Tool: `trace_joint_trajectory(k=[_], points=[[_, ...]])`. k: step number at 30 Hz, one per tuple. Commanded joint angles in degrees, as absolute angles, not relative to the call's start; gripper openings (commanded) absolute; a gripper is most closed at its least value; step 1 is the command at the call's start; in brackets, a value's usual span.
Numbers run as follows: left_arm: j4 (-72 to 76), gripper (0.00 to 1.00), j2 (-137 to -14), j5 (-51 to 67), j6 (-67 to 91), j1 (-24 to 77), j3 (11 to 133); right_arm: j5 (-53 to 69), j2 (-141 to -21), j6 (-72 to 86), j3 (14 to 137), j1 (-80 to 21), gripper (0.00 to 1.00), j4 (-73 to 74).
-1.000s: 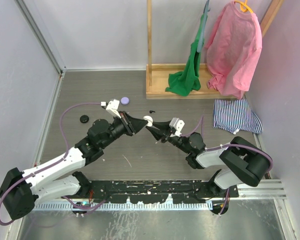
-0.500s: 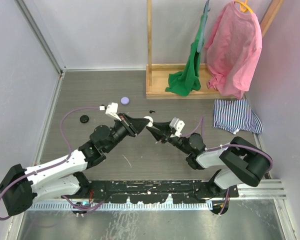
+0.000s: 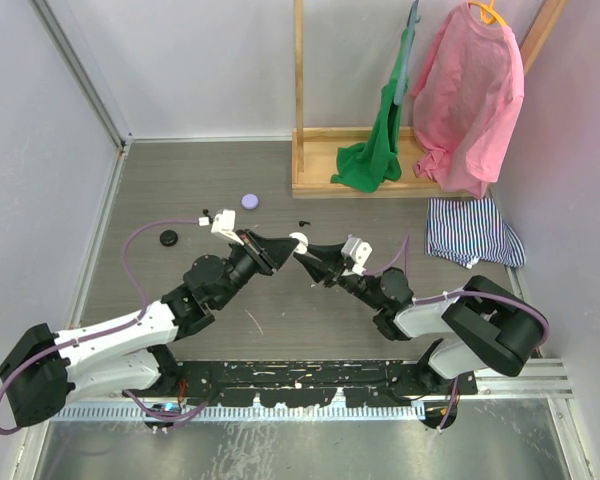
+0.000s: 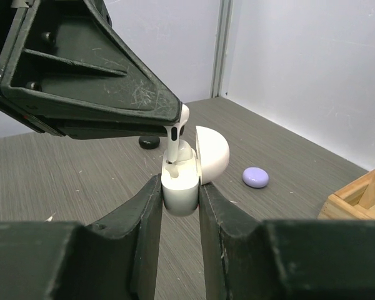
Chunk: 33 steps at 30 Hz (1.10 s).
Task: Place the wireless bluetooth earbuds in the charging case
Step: Place the earbud in the charging case.
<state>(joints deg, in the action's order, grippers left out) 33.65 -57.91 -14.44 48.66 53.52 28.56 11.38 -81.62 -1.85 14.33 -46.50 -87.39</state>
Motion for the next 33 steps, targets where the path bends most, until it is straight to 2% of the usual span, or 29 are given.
trace_joint_trajectory(k=[1,20,33], points=[[38.30,0.13,-58.56,-16.70,48.70,53.92,28.08,10.44,-79.76,-2.74,14.29,-46.91,0.02,-97.02],[40.31,0.14,-60.02,-16.16,51.64,54.34,27.70,9.84,-78.86,-3.05,13.56,-46.92,0.02,-96.94],[35.74,0.13,-56.83,-19.03,52.15,54.37,26.37,9.40,-78.93,-3.23,13.45,-46.85,0.02,-97.01]])
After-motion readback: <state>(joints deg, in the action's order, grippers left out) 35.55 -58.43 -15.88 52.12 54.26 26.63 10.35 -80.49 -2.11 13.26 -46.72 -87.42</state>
